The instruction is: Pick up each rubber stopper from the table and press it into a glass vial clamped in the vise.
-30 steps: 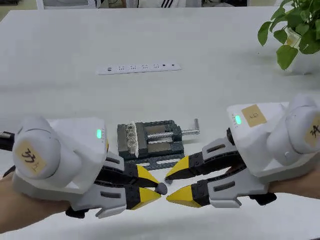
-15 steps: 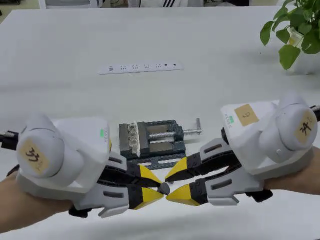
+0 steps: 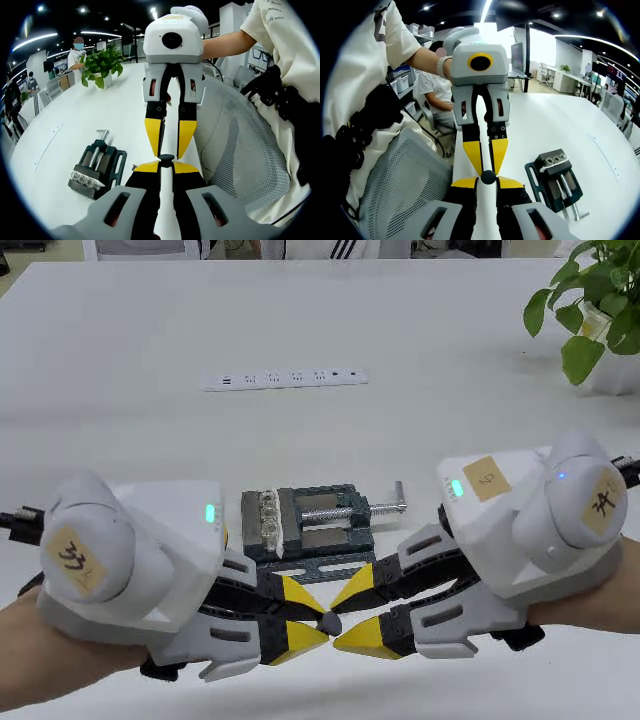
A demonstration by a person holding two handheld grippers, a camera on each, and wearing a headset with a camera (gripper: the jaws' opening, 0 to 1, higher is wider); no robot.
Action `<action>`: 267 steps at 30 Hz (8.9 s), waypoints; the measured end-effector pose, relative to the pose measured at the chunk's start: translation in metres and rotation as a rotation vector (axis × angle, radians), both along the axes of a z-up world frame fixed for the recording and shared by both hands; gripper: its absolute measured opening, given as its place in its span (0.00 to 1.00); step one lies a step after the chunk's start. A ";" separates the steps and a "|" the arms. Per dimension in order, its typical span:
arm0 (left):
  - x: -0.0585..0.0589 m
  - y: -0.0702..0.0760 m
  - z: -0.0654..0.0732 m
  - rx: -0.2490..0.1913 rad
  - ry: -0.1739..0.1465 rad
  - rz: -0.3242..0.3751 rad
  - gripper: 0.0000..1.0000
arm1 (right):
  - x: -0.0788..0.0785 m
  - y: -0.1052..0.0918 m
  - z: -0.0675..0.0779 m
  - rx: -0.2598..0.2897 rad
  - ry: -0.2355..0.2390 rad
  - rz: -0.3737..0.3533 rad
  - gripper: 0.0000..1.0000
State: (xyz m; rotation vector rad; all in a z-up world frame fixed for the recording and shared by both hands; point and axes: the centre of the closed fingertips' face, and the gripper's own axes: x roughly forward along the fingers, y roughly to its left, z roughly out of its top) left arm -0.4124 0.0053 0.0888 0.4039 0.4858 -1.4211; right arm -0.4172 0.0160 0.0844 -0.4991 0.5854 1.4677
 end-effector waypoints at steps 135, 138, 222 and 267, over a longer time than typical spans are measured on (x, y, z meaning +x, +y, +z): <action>0.067 0.077 -0.010 -0.075 -0.080 0.501 0.98 | 0.050 -0.009 -0.004 -0.177 -0.015 0.045 0.07; 0.066 0.087 -0.016 -0.061 -0.073 0.518 0.99 | 0.059 -0.005 0.000 -0.185 -0.001 0.064 0.07; 0.046 0.133 -0.063 -0.009 0.084 0.639 0.90 | 0.185 0.052 -0.055 -0.755 -0.072 0.350 0.05; 0.042 0.128 -0.067 -0.008 0.097 0.626 0.88 | 0.183 0.053 -0.056 -0.700 -0.091 0.308 0.10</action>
